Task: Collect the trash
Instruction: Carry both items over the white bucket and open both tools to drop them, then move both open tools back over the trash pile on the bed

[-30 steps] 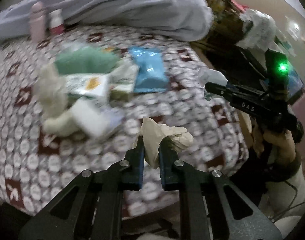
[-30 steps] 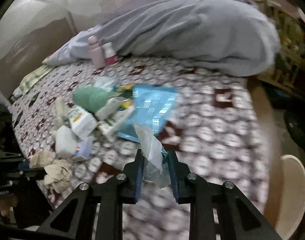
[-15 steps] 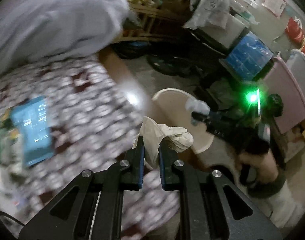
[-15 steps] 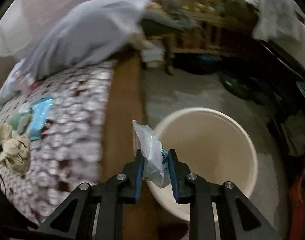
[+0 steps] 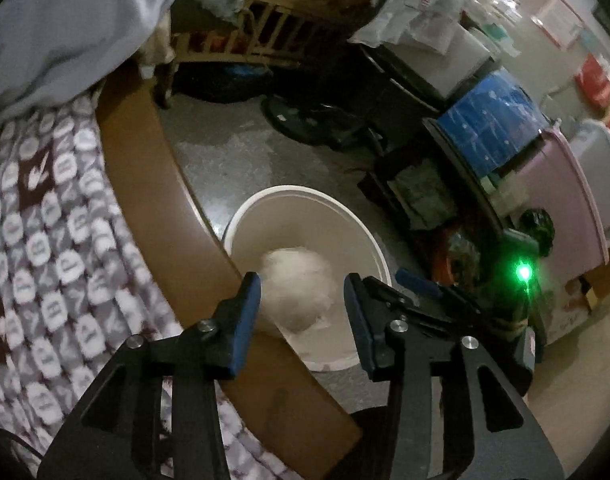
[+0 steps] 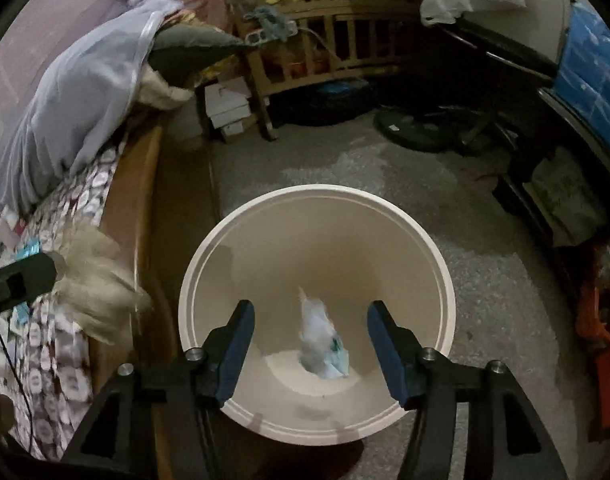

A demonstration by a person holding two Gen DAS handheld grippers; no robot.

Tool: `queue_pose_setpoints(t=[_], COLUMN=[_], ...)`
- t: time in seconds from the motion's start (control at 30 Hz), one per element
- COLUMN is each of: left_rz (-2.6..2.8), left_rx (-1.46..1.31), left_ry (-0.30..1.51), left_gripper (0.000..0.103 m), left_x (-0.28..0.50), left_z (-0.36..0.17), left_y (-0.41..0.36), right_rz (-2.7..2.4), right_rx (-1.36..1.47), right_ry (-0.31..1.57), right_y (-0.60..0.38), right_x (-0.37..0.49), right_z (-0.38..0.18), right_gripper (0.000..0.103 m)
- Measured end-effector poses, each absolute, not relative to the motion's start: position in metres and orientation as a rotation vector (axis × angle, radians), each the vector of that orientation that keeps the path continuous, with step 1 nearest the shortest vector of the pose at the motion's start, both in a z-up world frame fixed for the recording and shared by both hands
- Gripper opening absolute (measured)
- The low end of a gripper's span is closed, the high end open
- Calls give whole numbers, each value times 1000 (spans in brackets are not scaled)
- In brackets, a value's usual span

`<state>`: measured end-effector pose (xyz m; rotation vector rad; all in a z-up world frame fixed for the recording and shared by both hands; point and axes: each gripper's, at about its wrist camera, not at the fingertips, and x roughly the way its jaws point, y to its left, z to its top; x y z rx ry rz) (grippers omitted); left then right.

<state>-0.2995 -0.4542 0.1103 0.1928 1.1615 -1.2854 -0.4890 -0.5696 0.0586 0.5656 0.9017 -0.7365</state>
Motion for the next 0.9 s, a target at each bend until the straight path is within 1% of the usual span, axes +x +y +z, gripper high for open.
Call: queue_pose_setpoints(t=[0.1, 0.4, 0.57, 0.9], left_rz=[-1252, -1111, -1021, -830], left_rx=[207, 287, 295, 338], left_ry=[1169, 1070, 1050, 917], left_gripper=[41, 41, 41, 41], left_x=[-294, -283, -272, -262], left_z=[109, 112, 109, 119], left_y=[-445, -392, -358, -297], right_rz=[-727, -713, -691, -602], right_rx=[568, 496, 448, 374], right_ry=[906, 888, 897, 855], right_y=[-566, -537, -515, -456], right_x=[-487, -466, -448, -408], right_z=[58, 71, 78, 103], right_gripper=[56, 57, 60, 61])
